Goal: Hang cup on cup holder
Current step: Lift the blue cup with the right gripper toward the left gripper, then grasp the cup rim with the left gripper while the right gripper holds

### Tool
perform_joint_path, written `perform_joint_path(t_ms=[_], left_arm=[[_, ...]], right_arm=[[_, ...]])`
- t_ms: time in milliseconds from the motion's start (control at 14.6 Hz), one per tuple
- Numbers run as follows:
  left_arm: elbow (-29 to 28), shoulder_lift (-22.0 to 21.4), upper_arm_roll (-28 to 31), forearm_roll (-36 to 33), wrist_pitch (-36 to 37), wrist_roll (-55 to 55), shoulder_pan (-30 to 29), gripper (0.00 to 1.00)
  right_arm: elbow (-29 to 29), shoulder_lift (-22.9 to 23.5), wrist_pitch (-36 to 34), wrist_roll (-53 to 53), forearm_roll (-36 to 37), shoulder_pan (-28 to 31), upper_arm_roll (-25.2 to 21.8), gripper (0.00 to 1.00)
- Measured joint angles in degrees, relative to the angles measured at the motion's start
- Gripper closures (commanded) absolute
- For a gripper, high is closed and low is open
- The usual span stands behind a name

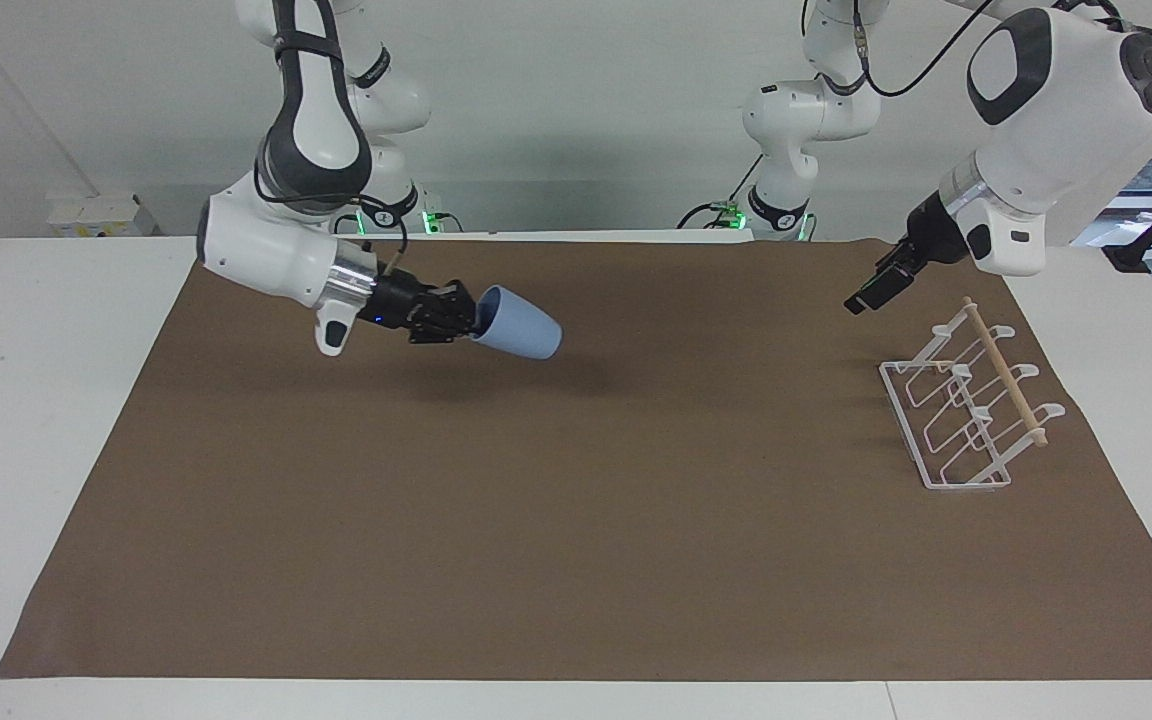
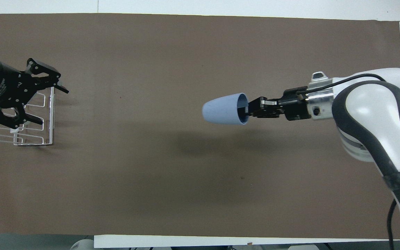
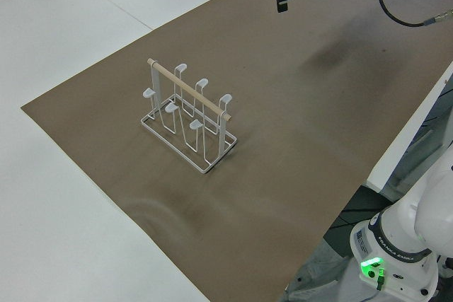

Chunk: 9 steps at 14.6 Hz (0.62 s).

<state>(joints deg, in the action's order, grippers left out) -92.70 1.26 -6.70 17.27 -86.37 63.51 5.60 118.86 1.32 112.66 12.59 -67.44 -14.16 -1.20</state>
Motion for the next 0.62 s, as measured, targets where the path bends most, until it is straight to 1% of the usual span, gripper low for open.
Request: perform_joint_path(t_ms=[69, 137, 344, 412, 481, 618], left_arm=[[0.22, 0.00, -0.10, 1.89, -1.39, 7.09, 2.08, 0.00], [0.30, 0.00, -0.18, 3.78, -3.07, 13.11, 3.74, 0.00], [0.31, 0.03, -0.27, 5.52, -8.00, 29.26, 8.16, 0.00], [0.26, 0.05, -0.29, 5.52, -9.12, 32.44, 9.39, 0.00], [0.05, 0.05, -0.28, 5.52, -9.55, 34.31, 10.45, 0.00], [-0.72, 0.06, -0.31, 5.52, -9.34, 35.92, 11.46, 0.00]], right_arm=[[-0.02, 0.00, 2.92, -2.93, -3.70, -3.86, 0.08, 0.98], [-0.01, 0.03, 7.25, -5.50, -7.10, -8.16, 0.12, 0.98], [0.01, 0.86, 26.13, -9.89, -17.60, -23.42, 0.37, 0.99], [0.01, 1.25, 30.30, -10.27, -20.58, -27.36, 0.49, 0.99], [0.01, 1.56, 32.34, -10.71, -22.33, -29.79, 0.57, 0.99], [0.01, 1.79, 32.64, -12.04, -23.31, -30.63, 0.56, 0.99]])
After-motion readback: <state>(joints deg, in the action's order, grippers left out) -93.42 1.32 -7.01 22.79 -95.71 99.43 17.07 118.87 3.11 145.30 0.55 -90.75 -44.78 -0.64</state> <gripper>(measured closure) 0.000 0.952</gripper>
